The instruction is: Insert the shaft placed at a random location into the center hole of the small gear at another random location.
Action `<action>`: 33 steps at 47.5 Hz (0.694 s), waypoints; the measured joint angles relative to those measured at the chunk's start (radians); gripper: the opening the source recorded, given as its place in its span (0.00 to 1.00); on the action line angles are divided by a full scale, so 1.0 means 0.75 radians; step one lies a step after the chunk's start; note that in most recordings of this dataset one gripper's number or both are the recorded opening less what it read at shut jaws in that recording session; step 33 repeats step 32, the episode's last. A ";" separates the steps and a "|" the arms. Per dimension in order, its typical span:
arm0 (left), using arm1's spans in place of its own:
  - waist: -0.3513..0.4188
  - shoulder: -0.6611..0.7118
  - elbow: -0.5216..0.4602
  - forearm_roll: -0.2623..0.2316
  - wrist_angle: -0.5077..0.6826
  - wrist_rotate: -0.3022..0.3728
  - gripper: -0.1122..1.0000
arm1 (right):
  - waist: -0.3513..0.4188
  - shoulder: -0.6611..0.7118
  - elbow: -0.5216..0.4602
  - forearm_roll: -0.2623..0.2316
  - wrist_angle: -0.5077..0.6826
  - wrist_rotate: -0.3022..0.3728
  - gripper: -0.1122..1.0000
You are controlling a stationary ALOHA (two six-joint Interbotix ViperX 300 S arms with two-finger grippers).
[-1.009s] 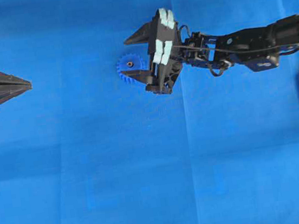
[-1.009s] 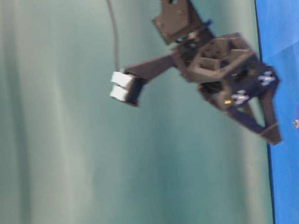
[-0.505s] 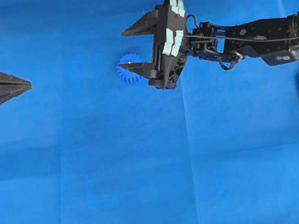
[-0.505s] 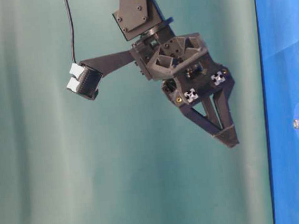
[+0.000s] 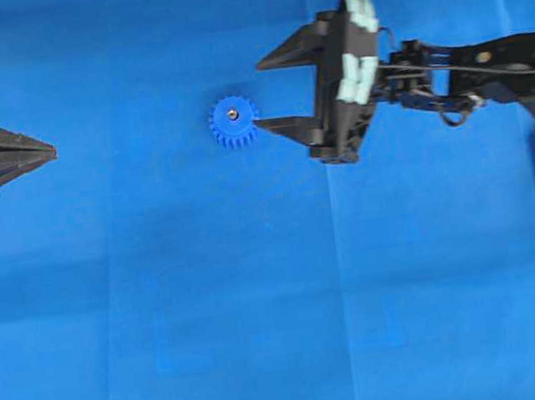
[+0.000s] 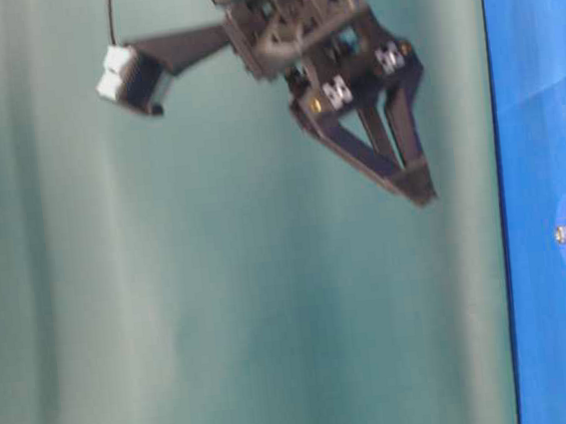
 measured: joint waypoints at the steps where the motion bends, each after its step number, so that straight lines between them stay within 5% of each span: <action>1: 0.000 0.000 0.000 0.000 0.000 0.000 0.10 | 0.000 -0.014 0.014 0.000 0.000 0.000 0.81; 33: 0.000 -0.002 0.000 0.000 0.000 0.000 0.10 | 0.004 -0.374 0.307 0.004 0.002 0.004 0.81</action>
